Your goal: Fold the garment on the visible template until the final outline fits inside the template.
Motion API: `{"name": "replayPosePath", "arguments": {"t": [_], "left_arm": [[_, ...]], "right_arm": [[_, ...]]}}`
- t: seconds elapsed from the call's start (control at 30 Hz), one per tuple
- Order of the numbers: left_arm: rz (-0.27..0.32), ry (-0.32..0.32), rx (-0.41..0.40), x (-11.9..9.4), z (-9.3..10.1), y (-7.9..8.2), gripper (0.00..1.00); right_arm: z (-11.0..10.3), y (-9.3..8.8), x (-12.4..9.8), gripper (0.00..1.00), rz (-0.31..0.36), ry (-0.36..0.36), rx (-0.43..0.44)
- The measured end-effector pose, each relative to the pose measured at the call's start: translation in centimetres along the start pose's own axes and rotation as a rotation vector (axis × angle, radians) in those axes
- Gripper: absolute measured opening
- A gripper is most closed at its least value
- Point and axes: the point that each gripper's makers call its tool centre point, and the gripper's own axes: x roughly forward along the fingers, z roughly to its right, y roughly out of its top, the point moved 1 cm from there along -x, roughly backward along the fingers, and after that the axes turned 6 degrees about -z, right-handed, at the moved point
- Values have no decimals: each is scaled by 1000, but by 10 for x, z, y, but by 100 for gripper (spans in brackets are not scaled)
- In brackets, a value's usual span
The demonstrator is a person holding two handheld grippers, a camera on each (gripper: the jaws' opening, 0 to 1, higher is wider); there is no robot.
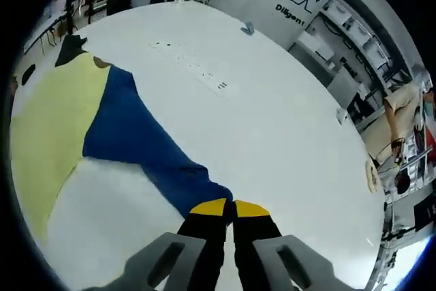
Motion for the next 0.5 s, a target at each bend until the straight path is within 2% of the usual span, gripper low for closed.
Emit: {"name": "replayPosePath", "arguments": {"t": [0.1,0.17,0.23,0.37,0.4,0.43,0.47,0.5], "left_arm": [[-2,15,-19,-2,-8,-2,64],[-5,35,-19,-4,-13,-2,64],[-5,47,-16,-7,-13,2,64],[-22,65,-12,-9,-21,-3,64],[-27,74,-14,-10,-23,-3,64],[-29,83,-18,-11,-28,-6,64],[-30,87,-23,-11,-30,-7,63],[-31,90,-27,-12,-30,-6,63]], "right_arm": [[19,9,4,0,13,-16,-17],[26,8,-9,0,-4,-63,-72],[36,13,-4,0,1,-85,-94],[51,14,-2,0,1,-125,-120],[50,21,-16,0,44,-153,-151],[51,27,-18,0,80,-155,-170],[60,34,-7,0,111,-155,-186],[63,33,-7,0,99,-166,-189]]}}
